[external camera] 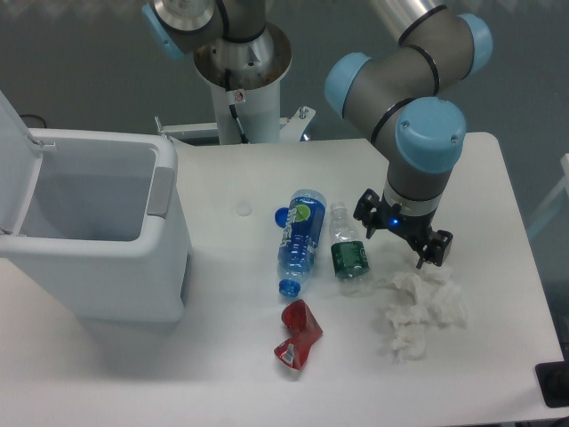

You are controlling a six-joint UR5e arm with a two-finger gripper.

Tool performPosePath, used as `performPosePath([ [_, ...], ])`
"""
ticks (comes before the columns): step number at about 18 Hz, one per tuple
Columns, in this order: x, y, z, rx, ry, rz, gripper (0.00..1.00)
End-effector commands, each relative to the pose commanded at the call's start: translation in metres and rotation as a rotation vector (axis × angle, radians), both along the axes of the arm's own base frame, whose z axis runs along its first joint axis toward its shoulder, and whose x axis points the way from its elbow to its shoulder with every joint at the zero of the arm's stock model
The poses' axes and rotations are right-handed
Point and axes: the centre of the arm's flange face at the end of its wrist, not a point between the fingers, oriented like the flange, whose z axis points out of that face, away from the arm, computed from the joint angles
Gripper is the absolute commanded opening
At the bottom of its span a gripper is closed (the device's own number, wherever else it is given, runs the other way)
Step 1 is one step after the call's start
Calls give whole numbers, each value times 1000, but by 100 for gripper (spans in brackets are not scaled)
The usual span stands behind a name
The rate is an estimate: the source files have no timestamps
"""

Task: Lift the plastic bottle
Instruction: 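Move the open gripper over the small green-labelled bottle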

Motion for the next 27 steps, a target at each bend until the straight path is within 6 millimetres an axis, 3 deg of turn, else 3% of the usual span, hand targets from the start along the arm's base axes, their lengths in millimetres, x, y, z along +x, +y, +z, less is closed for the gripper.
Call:
performPosePath([
  [5, 1, 1, -1, 0, -3, 1, 100],
  [10, 18, 0, -38, 24, 29, 9, 100],
  [14, 22, -5, -42, 20, 27, 34, 100],
  [21, 36, -63, -49, -72, 4, 101, 100],
  [27, 46, -65, -80, -98, -48, 261, 100],
])
